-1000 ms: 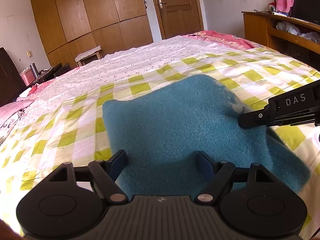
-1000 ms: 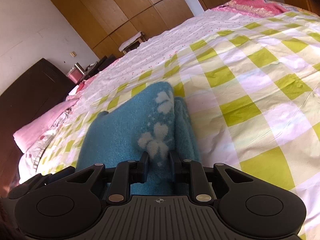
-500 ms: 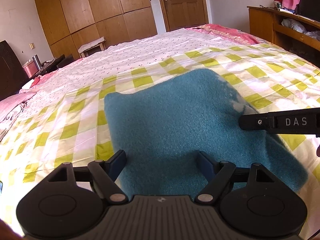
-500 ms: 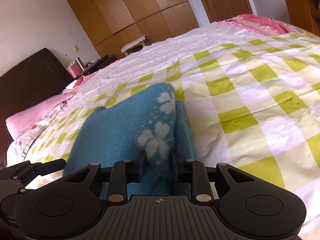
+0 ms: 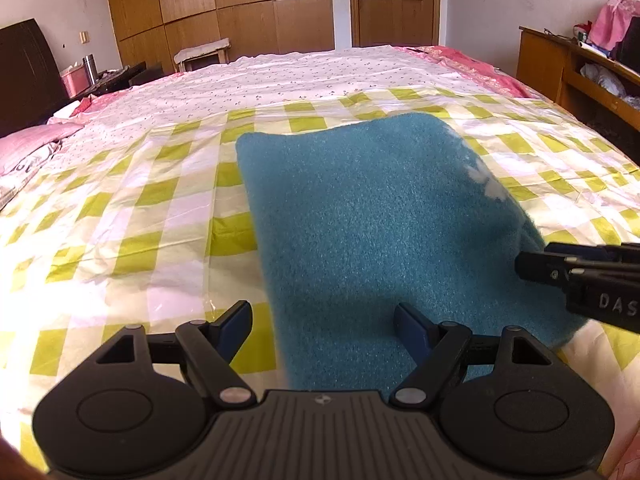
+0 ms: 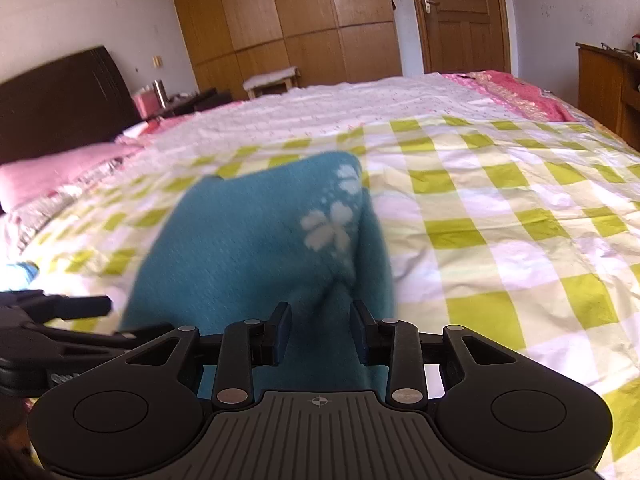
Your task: Fold small clothes
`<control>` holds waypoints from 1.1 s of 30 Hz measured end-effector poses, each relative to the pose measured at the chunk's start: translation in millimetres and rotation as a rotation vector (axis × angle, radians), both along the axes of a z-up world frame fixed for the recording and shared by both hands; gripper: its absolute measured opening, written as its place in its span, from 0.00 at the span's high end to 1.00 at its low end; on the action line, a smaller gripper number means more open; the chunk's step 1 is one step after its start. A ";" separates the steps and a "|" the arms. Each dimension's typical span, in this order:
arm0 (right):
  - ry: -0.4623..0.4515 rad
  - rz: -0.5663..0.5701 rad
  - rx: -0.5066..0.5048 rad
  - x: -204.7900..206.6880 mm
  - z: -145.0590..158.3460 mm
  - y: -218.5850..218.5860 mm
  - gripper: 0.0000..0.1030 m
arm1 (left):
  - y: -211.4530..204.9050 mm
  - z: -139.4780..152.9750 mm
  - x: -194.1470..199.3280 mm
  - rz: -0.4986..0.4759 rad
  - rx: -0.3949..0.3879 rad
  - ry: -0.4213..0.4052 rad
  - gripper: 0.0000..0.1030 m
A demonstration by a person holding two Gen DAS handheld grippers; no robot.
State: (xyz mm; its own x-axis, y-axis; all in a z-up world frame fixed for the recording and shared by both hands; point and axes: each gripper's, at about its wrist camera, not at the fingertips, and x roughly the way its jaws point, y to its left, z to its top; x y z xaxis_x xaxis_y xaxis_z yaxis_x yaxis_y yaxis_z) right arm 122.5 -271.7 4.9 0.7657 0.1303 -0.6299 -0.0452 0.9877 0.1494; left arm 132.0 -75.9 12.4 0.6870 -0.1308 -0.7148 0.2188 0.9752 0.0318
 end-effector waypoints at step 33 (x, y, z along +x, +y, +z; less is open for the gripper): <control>0.026 -0.065 -0.048 -80.7 -10.8 22.9 0.67 | 0.4 -18.5 -68.4 -0.008 0.014 0.000 0.17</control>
